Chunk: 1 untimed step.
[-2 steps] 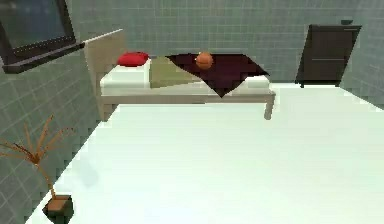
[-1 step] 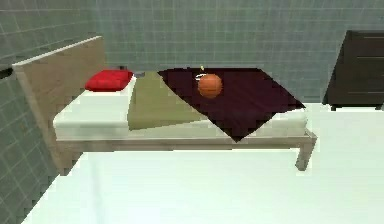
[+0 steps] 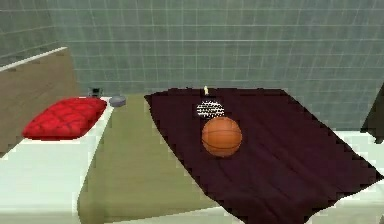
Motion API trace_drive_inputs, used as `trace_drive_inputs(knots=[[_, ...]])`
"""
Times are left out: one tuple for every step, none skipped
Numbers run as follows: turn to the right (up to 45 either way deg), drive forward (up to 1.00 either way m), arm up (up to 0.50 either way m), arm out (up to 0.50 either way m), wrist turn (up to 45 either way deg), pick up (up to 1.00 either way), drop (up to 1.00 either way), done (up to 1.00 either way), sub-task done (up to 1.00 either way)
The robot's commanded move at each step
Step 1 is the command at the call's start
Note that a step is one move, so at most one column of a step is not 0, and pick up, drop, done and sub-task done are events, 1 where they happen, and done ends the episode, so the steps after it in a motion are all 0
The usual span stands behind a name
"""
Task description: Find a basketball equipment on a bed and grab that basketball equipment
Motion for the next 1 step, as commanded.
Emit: trace_drive_inputs(knots=[[-3.0,0.0,0.0,0.0,0.0,0.0,0.0,0.0,0.0]])
